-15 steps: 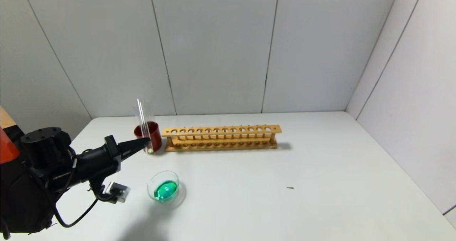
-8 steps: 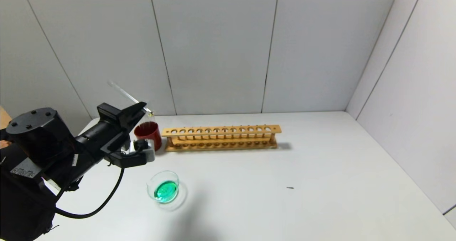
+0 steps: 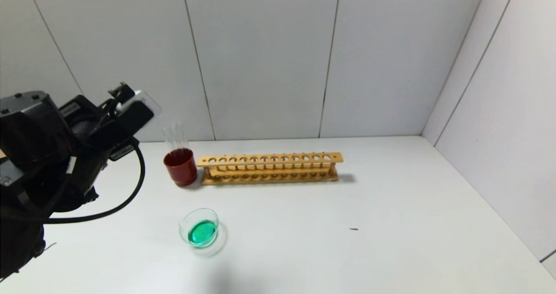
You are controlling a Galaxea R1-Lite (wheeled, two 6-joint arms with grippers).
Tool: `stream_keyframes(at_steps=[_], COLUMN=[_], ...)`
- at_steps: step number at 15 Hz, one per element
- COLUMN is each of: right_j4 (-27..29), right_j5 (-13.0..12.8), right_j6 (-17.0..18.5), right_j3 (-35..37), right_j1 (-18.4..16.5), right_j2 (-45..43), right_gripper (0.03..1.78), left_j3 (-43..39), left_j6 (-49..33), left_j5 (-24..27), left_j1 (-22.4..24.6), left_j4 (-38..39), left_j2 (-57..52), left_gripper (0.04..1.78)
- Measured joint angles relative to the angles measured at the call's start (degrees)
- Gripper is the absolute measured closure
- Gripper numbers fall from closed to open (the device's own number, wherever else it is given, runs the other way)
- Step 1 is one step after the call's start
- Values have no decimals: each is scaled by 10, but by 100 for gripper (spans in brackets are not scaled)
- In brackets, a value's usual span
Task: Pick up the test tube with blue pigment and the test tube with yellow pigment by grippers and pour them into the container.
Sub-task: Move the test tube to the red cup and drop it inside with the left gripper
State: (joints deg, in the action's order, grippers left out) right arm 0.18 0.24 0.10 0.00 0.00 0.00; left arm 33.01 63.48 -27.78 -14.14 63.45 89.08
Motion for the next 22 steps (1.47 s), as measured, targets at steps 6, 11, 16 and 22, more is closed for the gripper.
stream_keyframes(at_steps=[6,11,16,22], right_j4=[0,0,0,0], right_j5=[0,0,0,0], right_j6=[0,0,0,0], right_j3=[0,0,0,0], right_j1=[0,0,0,0], right_j2=[0,0,0,0], right_gripper=[6,6,6,6], left_j3=[138,148,157,159], left_j6=[-436,-674,-720,-717], left_j5=[-18,59,125,142], left_j1=[-5,-5,30,54], left_j4=[-237,-266,-255,-191], left_j2=[-16,6,53,108], left_gripper=[152,152,152,152])
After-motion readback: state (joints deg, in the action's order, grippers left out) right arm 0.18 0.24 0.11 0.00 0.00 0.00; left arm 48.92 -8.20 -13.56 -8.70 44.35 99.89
